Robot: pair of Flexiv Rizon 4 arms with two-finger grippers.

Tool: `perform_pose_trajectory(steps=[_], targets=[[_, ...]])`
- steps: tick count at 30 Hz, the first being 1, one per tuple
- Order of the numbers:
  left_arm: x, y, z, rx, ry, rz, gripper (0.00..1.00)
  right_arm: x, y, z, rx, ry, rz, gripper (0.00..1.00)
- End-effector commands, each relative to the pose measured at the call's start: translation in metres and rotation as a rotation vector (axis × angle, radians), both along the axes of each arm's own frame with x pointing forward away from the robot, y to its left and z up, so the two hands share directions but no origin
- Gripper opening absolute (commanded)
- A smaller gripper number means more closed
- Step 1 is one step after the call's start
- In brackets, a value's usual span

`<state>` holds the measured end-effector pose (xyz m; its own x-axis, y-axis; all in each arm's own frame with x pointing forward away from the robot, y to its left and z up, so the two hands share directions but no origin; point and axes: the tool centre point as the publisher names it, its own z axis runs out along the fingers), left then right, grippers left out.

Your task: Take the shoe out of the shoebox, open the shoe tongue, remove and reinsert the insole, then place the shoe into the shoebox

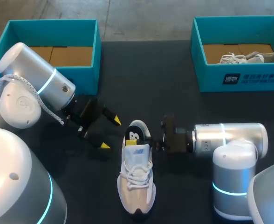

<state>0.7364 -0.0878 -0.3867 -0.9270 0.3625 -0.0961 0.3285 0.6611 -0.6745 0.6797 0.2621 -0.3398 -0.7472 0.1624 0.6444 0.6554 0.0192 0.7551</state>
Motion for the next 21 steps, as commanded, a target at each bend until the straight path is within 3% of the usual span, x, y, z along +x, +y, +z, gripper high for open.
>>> perform_pose_trajectory(steps=[1, 7, 12, 14, 15, 16, 21], targets=[[-0.0008, 0.0001, 0.0008, 0.003, -0.002, 0.000, 1.00, 0.0024, 0.0018, 0.0037, -0.001, -0.010, -0.001, 0.35], [-0.0008, 0.0001, 0.0008, 0.003, -0.002, 0.000, 1.00, 0.0071, 0.0007, 0.0075, 0.010, -0.030, -0.021, 0.33], [-0.0008, 0.0001, 0.0008, 0.003, -0.002, 0.000, 1.00, 0.0093, -0.0030, 0.0097, 0.019, -0.039, -0.047, 0.39], [-0.0008, 0.0001, 0.0008, 0.003, -0.002, 0.000, 1.00, 0.0102, -0.0043, 0.0103, 0.022, -0.041, -0.053, 0.34], [-0.0008, 0.0001, 0.0008, 0.003, -0.002, 0.000, 1.00, 0.0104, -0.0048, 0.0104, 0.023, -0.041, -0.054, 0.24], [-0.0008, 0.0001, 0.0008, 0.003, -0.002, 0.000, 1.00, 0.0106, -0.0050, 0.0104, 0.023, -0.041, -0.055, 0.00], [-0.0008, 0.0001, 0.0008, 0.003, -0.002, 0.000, 1.00, 0.0101, -0.0044, 0.0066, 0.018, -0.025, -0.047, 0.00]])
